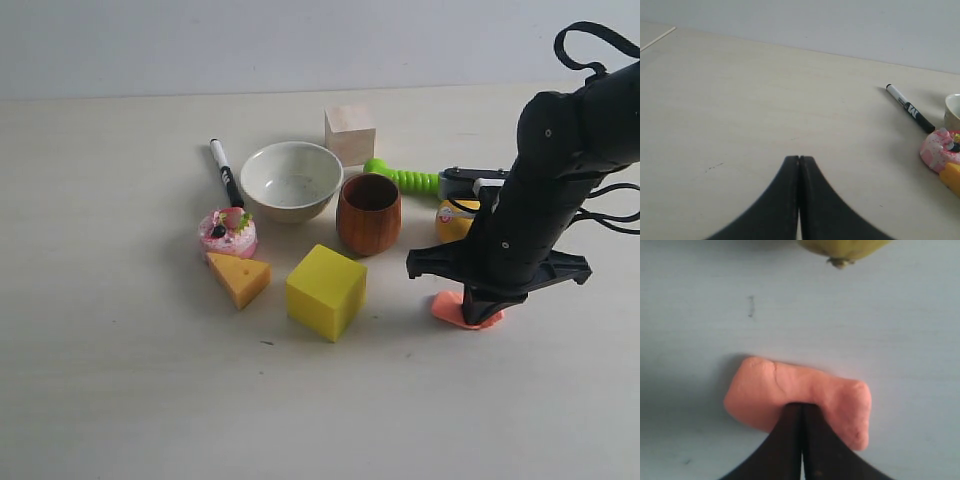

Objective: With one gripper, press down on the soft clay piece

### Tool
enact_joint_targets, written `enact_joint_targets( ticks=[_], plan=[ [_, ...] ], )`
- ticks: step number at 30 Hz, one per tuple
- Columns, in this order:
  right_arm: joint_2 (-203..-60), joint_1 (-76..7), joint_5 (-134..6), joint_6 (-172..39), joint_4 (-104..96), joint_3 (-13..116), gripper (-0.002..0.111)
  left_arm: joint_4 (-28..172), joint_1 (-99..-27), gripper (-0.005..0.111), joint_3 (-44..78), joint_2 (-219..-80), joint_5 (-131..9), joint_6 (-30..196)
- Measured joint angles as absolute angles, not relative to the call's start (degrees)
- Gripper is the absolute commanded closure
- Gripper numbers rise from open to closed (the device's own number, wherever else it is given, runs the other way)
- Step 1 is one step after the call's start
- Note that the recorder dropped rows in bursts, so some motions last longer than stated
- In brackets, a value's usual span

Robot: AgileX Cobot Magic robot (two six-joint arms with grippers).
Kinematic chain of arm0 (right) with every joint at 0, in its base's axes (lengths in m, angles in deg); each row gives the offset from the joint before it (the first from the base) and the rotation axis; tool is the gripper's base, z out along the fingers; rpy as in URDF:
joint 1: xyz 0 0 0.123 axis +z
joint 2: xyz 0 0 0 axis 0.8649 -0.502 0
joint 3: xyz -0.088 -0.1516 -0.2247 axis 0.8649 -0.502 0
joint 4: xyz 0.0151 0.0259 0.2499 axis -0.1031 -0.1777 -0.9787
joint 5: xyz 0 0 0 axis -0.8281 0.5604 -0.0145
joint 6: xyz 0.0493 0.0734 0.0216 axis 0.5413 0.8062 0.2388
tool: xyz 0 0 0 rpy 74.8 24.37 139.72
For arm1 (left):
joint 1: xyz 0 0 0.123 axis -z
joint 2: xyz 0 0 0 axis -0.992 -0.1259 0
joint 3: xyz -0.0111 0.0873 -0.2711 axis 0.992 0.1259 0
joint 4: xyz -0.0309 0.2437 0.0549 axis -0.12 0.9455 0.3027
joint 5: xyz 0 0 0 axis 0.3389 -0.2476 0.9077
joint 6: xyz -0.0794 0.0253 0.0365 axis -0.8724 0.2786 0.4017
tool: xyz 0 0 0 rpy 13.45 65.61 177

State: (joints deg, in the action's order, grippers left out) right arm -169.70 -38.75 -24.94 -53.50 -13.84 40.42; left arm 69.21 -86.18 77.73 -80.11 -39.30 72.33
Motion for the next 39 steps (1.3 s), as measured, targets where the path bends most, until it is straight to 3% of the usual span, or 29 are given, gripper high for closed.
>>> enact_joint_targets(
  ticks=[39],
  plan=[
    [-164.45, -38.62, -31.78, -61.08, -21.90, 38.91, 0.108, 69.21, -86.18, 0.107, 77.73, -80.11, -39.30, 72.33]
  ],
)
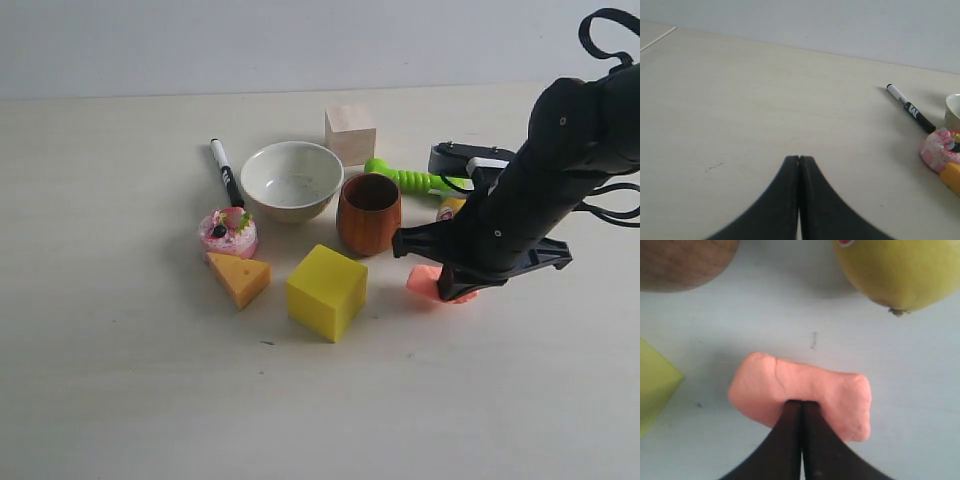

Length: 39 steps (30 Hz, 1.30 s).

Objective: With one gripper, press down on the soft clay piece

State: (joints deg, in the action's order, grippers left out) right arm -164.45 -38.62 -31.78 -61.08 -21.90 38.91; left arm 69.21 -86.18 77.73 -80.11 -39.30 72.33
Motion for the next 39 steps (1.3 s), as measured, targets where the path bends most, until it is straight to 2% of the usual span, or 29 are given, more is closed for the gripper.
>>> enact_joint_targets(
  ticks=[28, 31, 33, 35, 39],
  plan=[
    [-168.21, -39.09, -30.48, -68.35, -26.34, 39.47, 0.108, 69.21, -86.18, 0.107, 77.73, -80.11, -39.30, 72.33],
    [-168.21, -39.21, -30.35, -69.53, -26.81, 39.47, 0.100, 69.21, -86.18, 0.107, 77.73, -80.11, -39.30, 72.33],
    [-168.31, -39.21, -30.35, -69.82, -27.03, 39.47, 0.090, 69.21, -86.18, 0.107, 77.73, -80.11, -39.30, 72.33],
    [-168.19, -39.21, -30.35, -69.99, -27.43, 39.47, 0.084, 69.21, -86.18, 0.107, 77.73, -80.11, -39.30, 72.33],
    [-167.12, -38.83, -30.98, -70.22, -29.93, 39.24, 0.084, 69.21, -86.18, 0.107, 77.73, -80.11, -39.30, 72.33]
  ],
)
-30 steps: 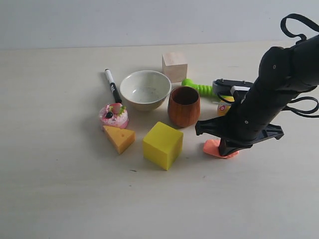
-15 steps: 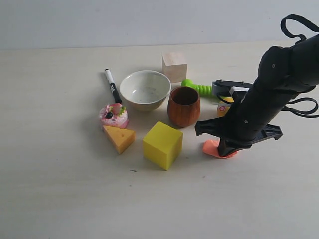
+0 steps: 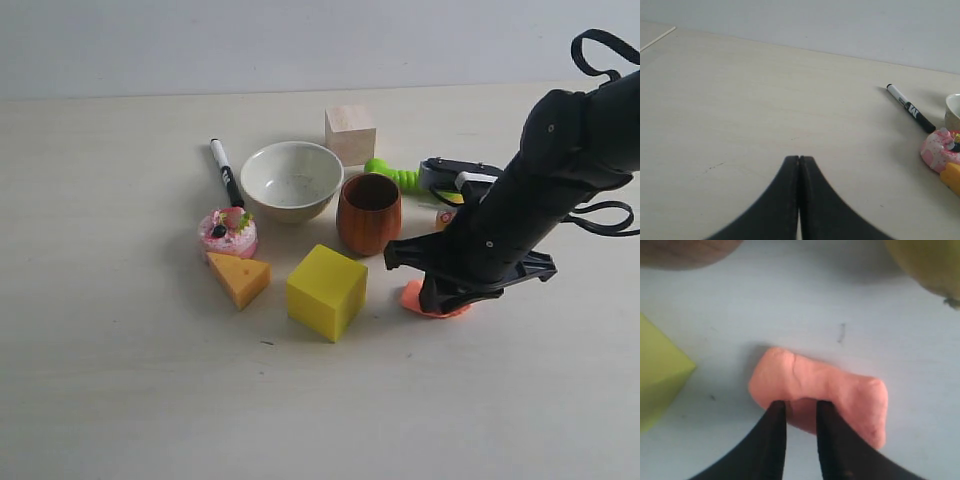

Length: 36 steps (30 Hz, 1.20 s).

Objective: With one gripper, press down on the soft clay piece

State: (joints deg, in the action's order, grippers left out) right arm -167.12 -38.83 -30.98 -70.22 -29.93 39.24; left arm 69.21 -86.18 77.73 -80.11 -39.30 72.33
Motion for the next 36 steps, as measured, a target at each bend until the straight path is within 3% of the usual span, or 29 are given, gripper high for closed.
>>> enact_joint_targets(
  ticks=[6, 11, 31, 36],
  plan=[
    [-164.12, -38.59, -31.33, -70.46, -30.90, 39.15, 0.085, 69.21, -86.18, 0.107, 77.73, -80.11, -39.30, 72.33],
    [-163.47, -38.59, -30.98, -71.11, -31.02, 39.15, 0.108, 69.21, -86.18, 0.107, 77.73, -80.11, -39.30, 72.33],
    [-129.60, -38.59, -35.34, -77.50, -31.10, 39.00, 0.108, 69.21, -86.18, 0.107, 77.73, -80.11, -39.30, 72.33],
    [-122.22, -38.59, -38.57, -77.01, -31.23, 33.45, 0.108, 69.21, -86.18, 0.107, 77.73, -80.11, -39.30, 72.33]
  ],
)
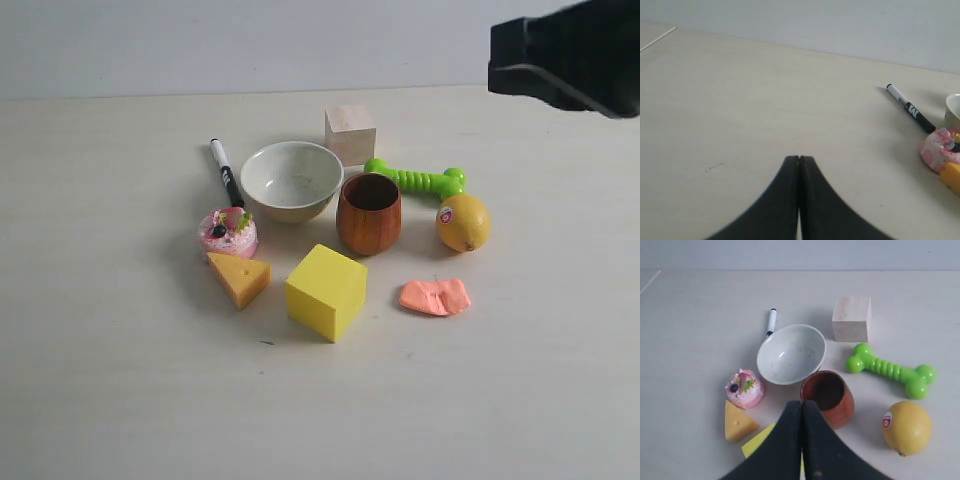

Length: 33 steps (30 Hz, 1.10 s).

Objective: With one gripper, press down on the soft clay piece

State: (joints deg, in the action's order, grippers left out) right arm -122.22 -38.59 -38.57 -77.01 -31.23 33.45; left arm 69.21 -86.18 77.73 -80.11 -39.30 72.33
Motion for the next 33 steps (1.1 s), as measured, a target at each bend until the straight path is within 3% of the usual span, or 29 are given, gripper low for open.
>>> enact_joint_targets(
  ticks=[6, 15, 27, 33],
  plan=[
    [-115.38, -38.59, -41.20, -74.65, -31.32, 26.18, 0.108, 69.21, -86.18, 0.107, 77.73, -80.11, -39.30, 72.33],
    [-107.31, -38.59, -41.44, -73.41, -30.73, 25.87, 0.108, 69.21, -86.18, 0.107, 77.73, -80.11, -39.30, 72.33],
    [-98.68, -38.87, -41.44, -72.36, -13.45, 25.81, 0.108, 69.21, -86.18, 0.107, 77.73, -80.11, -39.30, 72.33],
    [-92.28, -49.40, -40.29, -70.60, -11.66, 25.01, 0.108, 69.21, -86.18, 0.107, 77.73, -80.11, -39.30, 72.33]
  ],
)
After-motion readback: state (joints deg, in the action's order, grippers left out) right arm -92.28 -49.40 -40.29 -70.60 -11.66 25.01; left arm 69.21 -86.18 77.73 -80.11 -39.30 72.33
